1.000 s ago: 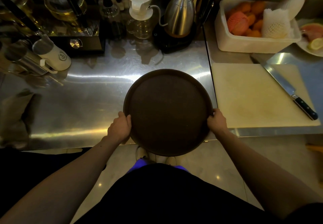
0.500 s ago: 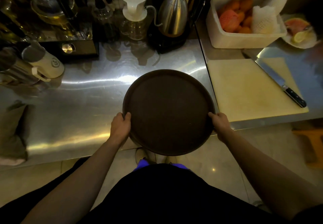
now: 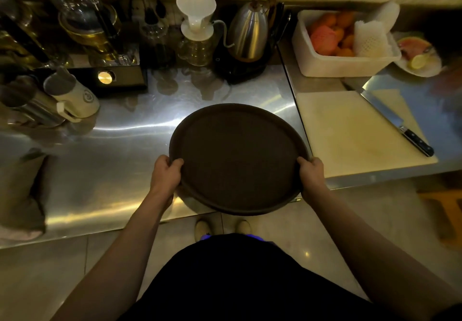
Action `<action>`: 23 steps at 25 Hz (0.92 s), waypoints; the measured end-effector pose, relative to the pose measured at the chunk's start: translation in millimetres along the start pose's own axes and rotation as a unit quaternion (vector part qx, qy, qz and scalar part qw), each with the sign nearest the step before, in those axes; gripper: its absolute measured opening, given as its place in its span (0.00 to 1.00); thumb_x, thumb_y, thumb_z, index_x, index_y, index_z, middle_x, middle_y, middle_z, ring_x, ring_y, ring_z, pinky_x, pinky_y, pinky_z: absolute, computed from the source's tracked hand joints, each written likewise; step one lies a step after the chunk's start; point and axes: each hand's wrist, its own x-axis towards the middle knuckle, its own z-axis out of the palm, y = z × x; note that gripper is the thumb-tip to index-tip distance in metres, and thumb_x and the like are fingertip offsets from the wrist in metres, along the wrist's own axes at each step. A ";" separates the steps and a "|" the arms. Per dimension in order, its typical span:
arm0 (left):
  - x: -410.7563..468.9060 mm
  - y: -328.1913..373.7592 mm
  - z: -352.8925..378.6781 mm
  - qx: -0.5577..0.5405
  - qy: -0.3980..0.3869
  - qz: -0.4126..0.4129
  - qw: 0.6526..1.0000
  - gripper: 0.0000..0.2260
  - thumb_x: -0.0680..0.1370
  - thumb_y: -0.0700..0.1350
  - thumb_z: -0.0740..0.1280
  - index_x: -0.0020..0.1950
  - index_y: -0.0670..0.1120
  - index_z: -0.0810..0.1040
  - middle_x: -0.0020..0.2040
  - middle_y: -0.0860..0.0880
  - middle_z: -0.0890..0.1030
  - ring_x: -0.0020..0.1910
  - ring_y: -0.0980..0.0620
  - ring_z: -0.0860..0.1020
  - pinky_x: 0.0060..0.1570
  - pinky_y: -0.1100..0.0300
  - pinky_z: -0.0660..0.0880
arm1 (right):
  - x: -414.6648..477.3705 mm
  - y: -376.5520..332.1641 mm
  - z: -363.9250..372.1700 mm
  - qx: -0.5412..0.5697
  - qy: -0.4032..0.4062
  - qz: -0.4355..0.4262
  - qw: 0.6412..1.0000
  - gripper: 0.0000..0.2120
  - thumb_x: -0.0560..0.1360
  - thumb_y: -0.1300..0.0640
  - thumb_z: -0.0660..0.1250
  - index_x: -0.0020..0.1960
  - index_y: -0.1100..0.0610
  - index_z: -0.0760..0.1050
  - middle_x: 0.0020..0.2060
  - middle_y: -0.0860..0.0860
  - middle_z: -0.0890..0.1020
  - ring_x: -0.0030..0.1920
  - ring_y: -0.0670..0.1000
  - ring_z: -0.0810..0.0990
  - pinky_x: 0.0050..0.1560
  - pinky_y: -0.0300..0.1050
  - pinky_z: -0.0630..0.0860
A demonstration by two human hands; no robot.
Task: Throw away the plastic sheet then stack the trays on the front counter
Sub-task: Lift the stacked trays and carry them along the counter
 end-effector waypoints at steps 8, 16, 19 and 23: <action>-39.9 21.0 -3.8 -0.176 0.038 -0.031 0.983 0.16 0.77 0.45 0.67 0.63 0.45 0.72 0.59 0.44 0.78 0.57 0.45 0.78 0.51 0.49 0.78 | -7.8 -19.4 -13.0 0.065 -0.040 -0.059 0.995 0.12 0.80 0.57 0.59 0.61 0.60 0.68 0.51 0.55 0.76 0.48 0.51 0.77 0.43 0.45 0.76; -91.8 50.7 10.6 -0.237 0.078 0.009 0.968 0.11 0.77 0.42 0.65 0.59 0.47 0.78 0.60 0.44 0.81 0.61 0.44 0.78 0.58 0.49 0.76 | -11.7 -64.7 -43.5 0.101 -0.087 -0.112 0.985 0.07 0.78 0.59 0.61 0.56 0.57 0.68 0.47 0.53 0.76 0.50 0.55 0.78 0.55 0.58 0.78; -111.6 66.4 7.8 -0.248 0.101 0.043 0.963 0.10 0.78 0.40 0.65 0.58 0.48 0.78 0.57 0.44 0.82 0.59 0.44 0.79 0.60 0.47 0.75 | -18.1 -83.5 -50.4 0.124 -0.105 -0.124 0.979 0.07 0.78 0.60 0.61 0.55 0.57 0.68 0.49 0.55 0.78 0.49 0.54 0.79 0.48 0.53 0.78; -135.0 91.6 -7.4 -0.267 0.144 0.080 0.950 0.09 0.77 0.39 0.65 0.54 0.48 0.79 0.54 0.46 0.83 0.58 0.44 0.80 0.60 0.47 0.75 | -32.6 -109.6 -52.1 0.142 -0.144 -0.137 0.970 0.08 0.77 0.58 0.62 0.56 0.56 0.69 0.53 0.57 0.78 0.52 0.56 0.80 0.51 0.55 0.79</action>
